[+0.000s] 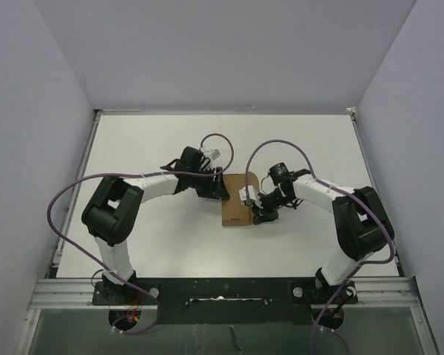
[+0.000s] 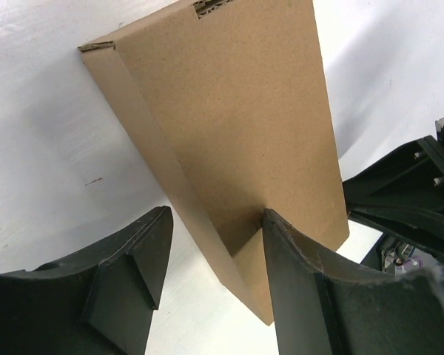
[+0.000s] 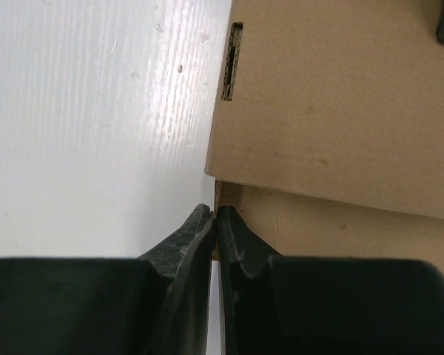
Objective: Fold the paper box
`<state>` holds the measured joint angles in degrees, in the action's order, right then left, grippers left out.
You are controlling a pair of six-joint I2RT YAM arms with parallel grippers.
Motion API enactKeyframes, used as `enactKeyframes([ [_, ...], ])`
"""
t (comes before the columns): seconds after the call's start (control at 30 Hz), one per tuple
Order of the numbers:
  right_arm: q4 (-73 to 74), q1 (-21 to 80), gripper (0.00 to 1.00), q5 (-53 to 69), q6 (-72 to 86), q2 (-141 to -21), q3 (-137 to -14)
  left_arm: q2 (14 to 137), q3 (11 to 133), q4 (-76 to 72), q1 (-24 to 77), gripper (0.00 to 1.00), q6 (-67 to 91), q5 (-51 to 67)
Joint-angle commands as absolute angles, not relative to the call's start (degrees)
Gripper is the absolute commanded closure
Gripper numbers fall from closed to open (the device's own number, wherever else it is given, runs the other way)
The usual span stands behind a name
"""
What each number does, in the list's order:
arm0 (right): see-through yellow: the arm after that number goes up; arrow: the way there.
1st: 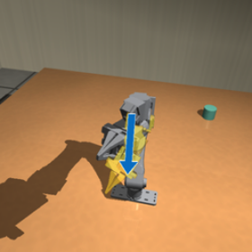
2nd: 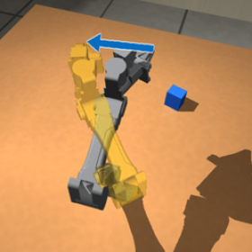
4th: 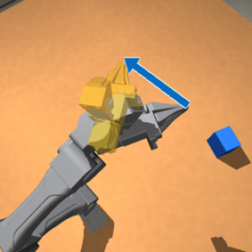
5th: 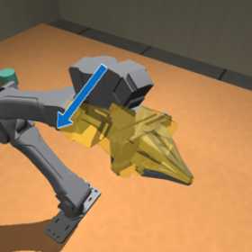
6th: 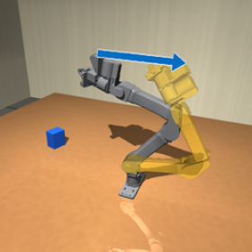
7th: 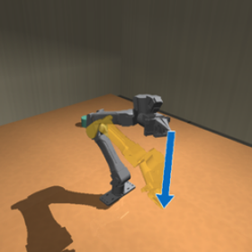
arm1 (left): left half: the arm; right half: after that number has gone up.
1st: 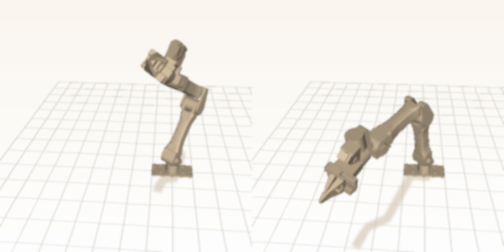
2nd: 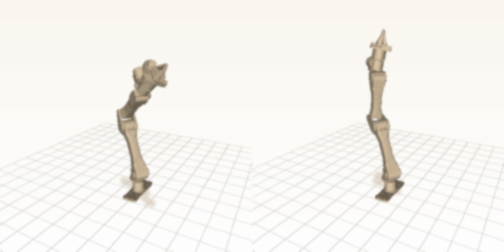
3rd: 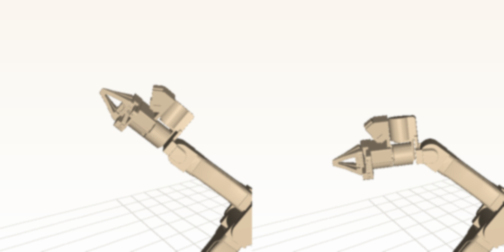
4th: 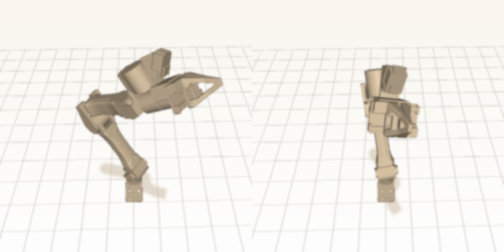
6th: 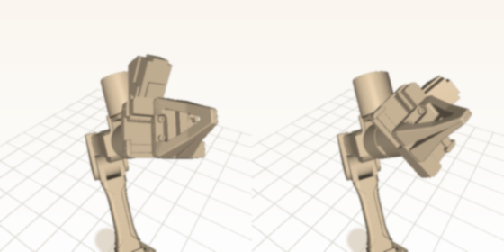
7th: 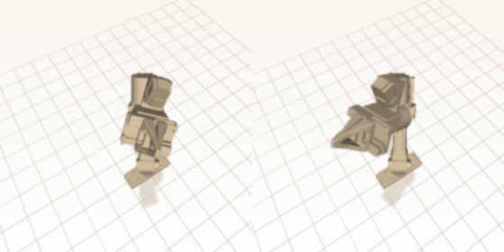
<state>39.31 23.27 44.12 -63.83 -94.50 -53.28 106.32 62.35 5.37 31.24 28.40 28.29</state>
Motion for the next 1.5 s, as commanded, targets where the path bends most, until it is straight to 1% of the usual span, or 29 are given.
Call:
enactKeyframes([
  [0.0, 40.0, 26.1, 0.93, 43.9, -62.2, -92.2, -55.9, 108.0, 65.2, 6.0, 31.3, 0.51, 28.3, 26.9],
  [0.33, 40.4, 28.9, 0.93, 40.3, -59.4, -92.1, -57.3, 108.2, 65.5, 7.1, 31.3, 0.51, 28.3, 25.4],
  [0.57, 39.0, 31.3, 0.91, 35.1, -49.3, -94.4, -60.7, 107.8, 65.6, 7.4, 31.5, 0.51, 27.9, 24.3],
  [0.67, 40.1, 32.7, 0.90, 33.7, -47.9, -95.5, -62.2, 107.7, 65.5, 7.4, 31.7, 0.51, 27.7, 24.0],
  [0.9, 42.3, 32.6, 0.86, 34.9, -48.8, -95.8, -63.0, 107.6, 65.6, 7.3, 31.7, 0.51, 27.2, 24.2],
  [1.03, 43.4, 31.5, 0.79, 35.1, -49.9, -95.6, -63.1, 107.5, 65.7, 7.1, 31.6, 0.50, 27.1, 24.8],
  [1.2, 44.9, 29.7, 0.77, 36.8, -51.2, -94.3, -63.3, 107.0, 65.7, 6.9, 31.6, 0.49, 26.9, 25.2],
  [1.33, 46.2, 27.9, 0.74, 39.2, -52.5, -92.6, -63.3, 106.8, 65.7, 6.8, 31.6, 0.48, 26.7, 25.5],
  [1.47, 46.3, 24.2, 0.74, 44.0, -51.7, -90.8, -63.3, 106.6, 65.7, 6.6, 31.6, 0.47, 26.6, 25.9],
])
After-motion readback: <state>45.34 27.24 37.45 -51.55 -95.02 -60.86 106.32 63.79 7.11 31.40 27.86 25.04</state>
